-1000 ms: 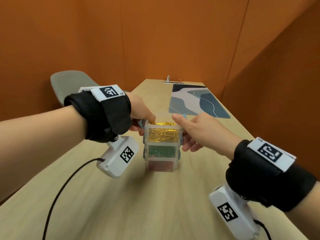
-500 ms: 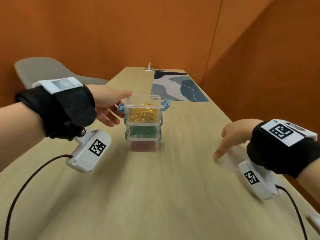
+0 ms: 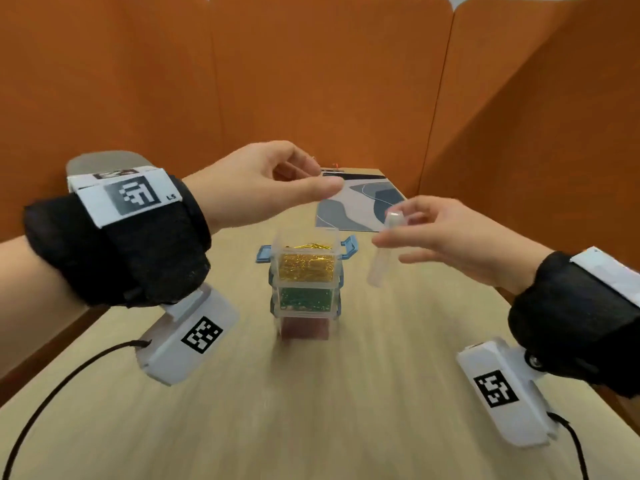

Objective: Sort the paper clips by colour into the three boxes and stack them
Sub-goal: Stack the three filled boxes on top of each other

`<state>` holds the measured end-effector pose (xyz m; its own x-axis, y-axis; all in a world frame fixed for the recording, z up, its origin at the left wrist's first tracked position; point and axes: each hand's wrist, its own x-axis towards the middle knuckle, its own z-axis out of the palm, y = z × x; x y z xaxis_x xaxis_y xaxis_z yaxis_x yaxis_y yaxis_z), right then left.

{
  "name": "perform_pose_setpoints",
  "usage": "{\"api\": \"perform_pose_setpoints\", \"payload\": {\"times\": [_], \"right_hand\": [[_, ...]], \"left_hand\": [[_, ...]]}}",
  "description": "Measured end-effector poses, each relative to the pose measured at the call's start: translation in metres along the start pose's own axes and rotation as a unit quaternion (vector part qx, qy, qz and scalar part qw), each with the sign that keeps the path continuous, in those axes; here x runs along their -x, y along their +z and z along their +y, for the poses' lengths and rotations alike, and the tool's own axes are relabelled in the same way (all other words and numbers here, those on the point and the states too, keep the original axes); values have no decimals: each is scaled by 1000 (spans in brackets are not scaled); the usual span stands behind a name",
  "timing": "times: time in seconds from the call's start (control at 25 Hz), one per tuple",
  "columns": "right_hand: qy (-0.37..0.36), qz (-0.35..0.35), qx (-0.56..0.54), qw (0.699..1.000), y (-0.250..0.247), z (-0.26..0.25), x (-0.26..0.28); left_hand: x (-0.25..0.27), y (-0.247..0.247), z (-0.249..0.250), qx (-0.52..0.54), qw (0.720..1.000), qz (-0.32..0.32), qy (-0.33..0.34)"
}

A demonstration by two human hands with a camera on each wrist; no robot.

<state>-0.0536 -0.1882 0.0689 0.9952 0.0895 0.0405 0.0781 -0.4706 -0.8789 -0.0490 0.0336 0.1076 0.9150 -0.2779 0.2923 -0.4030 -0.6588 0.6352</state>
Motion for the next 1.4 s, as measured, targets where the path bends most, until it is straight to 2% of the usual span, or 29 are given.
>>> {"api": "perform_pose_setpoints", "payload": {"times": [0.08, 0.12, 0.2, 0.36, 0.48, 0.52, 0.6, 0.64, 0.72, 0.96, 1.12, 1.2, 1.32, 1.4], "right_hand": [[-95, 30, -139, 985, 14, -16, 3], [-122, 33, -170, 977, 22, -20, 4], [-143, 42, -195, 969, 33, -22, 4], [-141, 66, -213, 965, 35, -23, -4], [-75, 51, -198, 976, 38, -18, -10], [-38, 39, -170, 984, 41, -14, -13], [28, -4, -89, 996, 48, -7, -19], [44, -20, -65, 997, 53, -5, -21], [48, -27, -53, 997, 58, -4, -24], [23, 6, -26, 999, 67, -12, -25], [-10, 47, 96, 994, 73, -17, -27], [-11, 46, 117, 992, 74, -17, -28], [20, 11, 28, 999, 72, -14, -32], [43, -7, -51, 998, 68, -12, -34]], "left_hand": [[-4, 3, 5, -14, 994, -112, 6], [-8, 6, 4, -20, 988, -151, 5], [-16, 15, -1, 9, 982, -186, -4], [-24, 19, -3, 101, 979, -178, -23], [-28, 3, -6, 112, 984, -135, -30], [-31, -4, -10, 77, 988, -129, -38], [-35, -12, -22, -50, 984, -156, -75], [-36, -12, -29, -100, 975, -174, -96], [-36, -3, -42, -130, 965, -197, -112], [-40, 20, -49, -161, 968, -176, -76], [-35, 33, -49, -312, 932, -182, -37], [-35, 35, -48, -365, 914, -175, -25], [-36, 33, -48, -388, 906, -166, 26], [-35, 33, -50, -316, 930, -184, 50]]}}
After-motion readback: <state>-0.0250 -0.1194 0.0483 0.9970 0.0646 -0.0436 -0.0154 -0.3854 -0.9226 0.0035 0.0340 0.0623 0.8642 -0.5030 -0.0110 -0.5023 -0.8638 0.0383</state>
